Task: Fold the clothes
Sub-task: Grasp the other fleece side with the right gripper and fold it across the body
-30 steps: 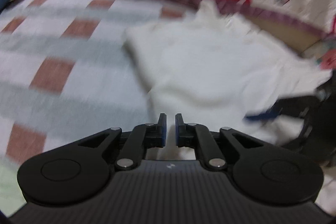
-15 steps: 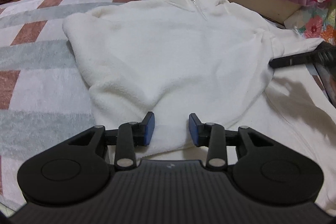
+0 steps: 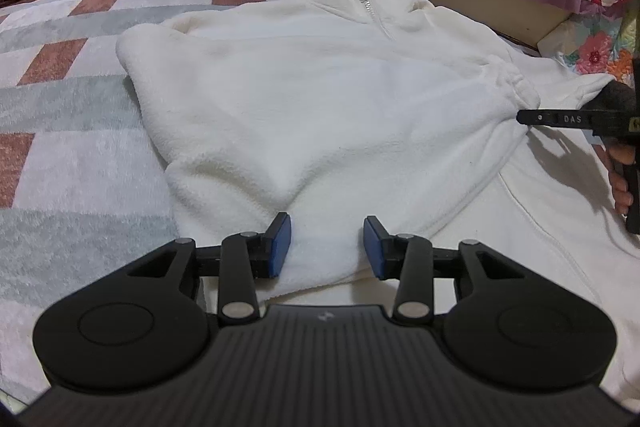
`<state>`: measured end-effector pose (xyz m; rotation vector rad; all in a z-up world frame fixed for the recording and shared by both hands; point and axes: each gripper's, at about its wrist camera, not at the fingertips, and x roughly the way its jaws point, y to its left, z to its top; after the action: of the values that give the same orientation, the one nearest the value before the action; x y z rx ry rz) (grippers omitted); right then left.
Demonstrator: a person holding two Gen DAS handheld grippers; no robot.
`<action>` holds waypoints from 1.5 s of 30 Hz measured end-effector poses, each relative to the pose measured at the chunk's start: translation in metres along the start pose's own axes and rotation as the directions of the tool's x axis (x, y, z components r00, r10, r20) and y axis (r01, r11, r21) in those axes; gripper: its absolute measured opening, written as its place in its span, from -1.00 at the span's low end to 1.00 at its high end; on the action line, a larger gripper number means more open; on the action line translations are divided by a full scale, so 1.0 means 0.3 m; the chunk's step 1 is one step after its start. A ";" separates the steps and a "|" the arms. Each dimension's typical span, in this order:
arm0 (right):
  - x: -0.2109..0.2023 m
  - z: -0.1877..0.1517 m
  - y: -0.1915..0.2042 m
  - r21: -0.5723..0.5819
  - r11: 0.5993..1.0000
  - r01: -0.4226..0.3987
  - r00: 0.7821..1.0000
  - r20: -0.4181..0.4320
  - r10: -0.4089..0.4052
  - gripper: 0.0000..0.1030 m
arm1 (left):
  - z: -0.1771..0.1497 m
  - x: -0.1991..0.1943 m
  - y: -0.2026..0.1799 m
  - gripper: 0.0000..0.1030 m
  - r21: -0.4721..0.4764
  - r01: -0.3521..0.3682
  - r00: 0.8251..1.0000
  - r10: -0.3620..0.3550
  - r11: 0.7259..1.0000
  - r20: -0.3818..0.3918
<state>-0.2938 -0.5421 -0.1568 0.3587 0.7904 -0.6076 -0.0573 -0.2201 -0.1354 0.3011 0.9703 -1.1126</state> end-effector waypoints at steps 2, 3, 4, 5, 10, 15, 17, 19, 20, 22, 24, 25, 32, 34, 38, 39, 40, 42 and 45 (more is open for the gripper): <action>0.001 0.007 -0.020 0.023 1.000 -0.009 1.000 -0.003 0.009 -0.58 | 0.000 -0.001 -0.001 -0.24 0.000 -0.002 1.000 0.002 1.000 0.000; 0.002 0.011 -0.029 0.029 0.999 -0.014 1.000 -0.005 0.014 -0.59 | 0.000 0.000 -0.002 -0.24 0.001 -0.003 1.000 0.003 1.000 0.001; 0.002 0.014 -0.038 0.028 0.999 -0.018 1.000 -0.006 0.018 -0.59 | 0.000 0.000 -0.003 -0.24 0.002 -0.005 1.000 0.005 1.000 0.001; 0.002 0.017 -0.047 0.027 0.999 -0.021 1.000 -0.007 0.022 -0.59 | 0.000 0.000 -0.004 -0.24 0.005 -0.007 1.000 0.007 1.000 0.001; -0.025 -0.010 -0.107 0.088 0.995 -0.051 0.999 -0.001 0.051 -0.45 | 0.002 -0.007 -0.004 -0.23 0.003 -0.010 1.000 0.010 1.000 0.006; -0.134 -0.046 -0.288 0.244 0.969 0.032 0.996 0.071 -0.050 -0.11 | 0.064 -0.036 -0.055 -0.13 -0.021 0.013 0.998 -0.011 1.000 0.065; -0.175 -0.030 -0.420 0.366 0.930 0.041 0.993 0.085 -0.078 -0.10 | 0.118 -0.034 -0.131 -0.07 -0.008 0.065 0.993 -0.064 0.998 0.095; -0.219 -0.003 -0.535 0.453 0.889 0.059 0.986 0.111 -0.122 -0.08 | 0.184 0.003 -0.243 -0.01 0.037 0.121 0.988 -0.124 0.992 0.091; -0.240 0.014 -0.594 0.492 0.868 0.062 0.982 0.126 -0.142 -0.04 | 0.215 0.025 -0.301 0.02 0.060 0.147 0.985 -0.152 0.987 0.085; -0.261 0.049 -0.690 0.541 0.838 0.073 0.975 0.137 -0.174 0.06 | 0.268 0.089 -0.419 0.08 0.107 0.190 0.979 -0.197 0.976 0.060; -0.259 0.090 -0.772 0.561 0.822 0.099 0.969 0.135 -0.209 0.10 | 0.303 0.155 -0.516 0.10 0.131 0.220 0.974 -0.226 0.967 0.031; -0.248 0.111 -0.810 0.570 0.815 0.108 0.967 0.130 -0.219 0.16 | 0.310 0.186 -0.547 0.10 0.133 0.229 0.972 -0.233 0.964 0.021; -0.081 0.186 -0.925 0.655 0.736 0.170 0.969 0.026 -0.247 0.21 | 0.284 0.332 -0.604 0.10 0.094 0.230 0.973 -0.228 0.969 -0.036; -0.025 0.189 -0.931 0.672 0.719 0.179 0.971 -0.001 -0.241 0.22 | 0.270 0.345 -0.588 0.10 0.085 0.217 0.976 -0.214 0.972 -0.042; 0.048 0.172 -0.943 0.705 0.675 0.216 0.960 -0.028 -0.278 -0.11 | 0.276 0.357 -0.550 0.10 0.044 0.213 0.977 -0.211 0.976 -0.044; 0.045 0.176 -0.934 0.682 0.698 0.217 0.956 -0.003 -0.295 -0.75 | 0.279 0.354 -0.546 0.10 0.042 0.211 0.977 -0.209 0.977 -0.043; 0.043 0.180 -0.926 0.659 0.720 0.219 0.950 0.023 -0.310 -0.83 | 0.282 0.351 -0.542 0.10 0.040 0.209 0.977 -0.207 0.977 -0.043; 0.027 0.197 -0.894 0.589 0.778 0.217 0.938 0.094 -0.333 -0.84 | 0.292 0.335 -0.533 0.10 0.050 0.197 0.980 -0.196 0.979 -0.035; -0.054 0.250 -0.774 0.443 0.886 0.138 0.930 0.249 -0.269 -0.85 | 0.309 0.289 -0.501 0.10 0.052 0.175 0.985 -0.174 0.983 -0.007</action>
<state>-0.4074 -0.7541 -0.1134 0.5628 0.3943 -1.0154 -0.1307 -0.4013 -0.1129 0.2635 0.9843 -1.2996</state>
